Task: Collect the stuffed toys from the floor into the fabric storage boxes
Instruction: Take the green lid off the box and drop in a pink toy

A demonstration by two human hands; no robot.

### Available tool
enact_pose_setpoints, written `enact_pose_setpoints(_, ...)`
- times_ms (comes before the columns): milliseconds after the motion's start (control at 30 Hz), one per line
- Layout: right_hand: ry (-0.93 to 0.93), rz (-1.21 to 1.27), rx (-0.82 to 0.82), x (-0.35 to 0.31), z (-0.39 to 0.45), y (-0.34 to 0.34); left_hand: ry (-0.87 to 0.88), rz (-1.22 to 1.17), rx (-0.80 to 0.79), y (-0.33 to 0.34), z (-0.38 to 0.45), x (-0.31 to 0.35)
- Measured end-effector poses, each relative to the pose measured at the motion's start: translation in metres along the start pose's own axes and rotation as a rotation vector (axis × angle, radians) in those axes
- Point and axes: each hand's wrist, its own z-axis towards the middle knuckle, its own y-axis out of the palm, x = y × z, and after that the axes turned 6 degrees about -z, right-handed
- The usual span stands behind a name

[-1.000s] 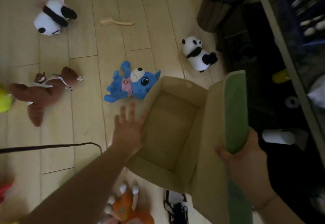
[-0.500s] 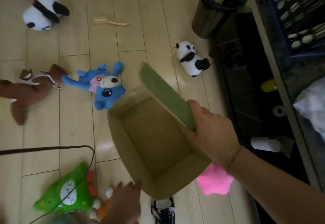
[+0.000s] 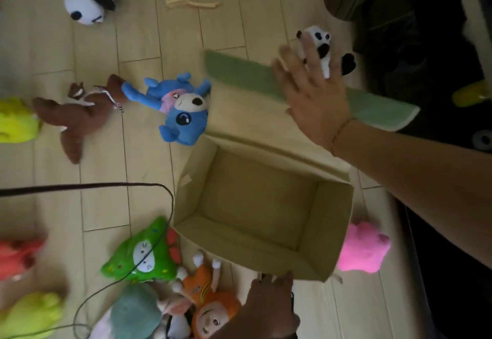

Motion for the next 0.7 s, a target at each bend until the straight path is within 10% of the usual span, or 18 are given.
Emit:
enact_pose_setpoints(100,0.241,0.226,-0.170,-0.004,-0.016,0.014,-0.014,-0.093,-0.059,-0.055,0.002,-0.010)
enact_pose_setpoints(233,0.458,0.582,-0.182,-0.033,-0.104,0.027,0.026,0.302,0.456,-0.140,0.010,-0.051)
enact_pose_setpoints(333,0.883,0.797,-0.626,-0.061,-0.189,0.038,-0.214,0.283,0.767,-0.190,0.008,-0.107)
enact_pose_setpoints(500,1.283,1.416,-1.108,-0.096,-0.257,0.052,-0.617,-0.395,0.469,-0.203,0.000,-0.158)
enact_pose_setpoints(700,1.537,1.470,-0.922,-0.084,-0.280,0.062,-0.474,-0.578,0.544,-0.182,0.020,-0.146)
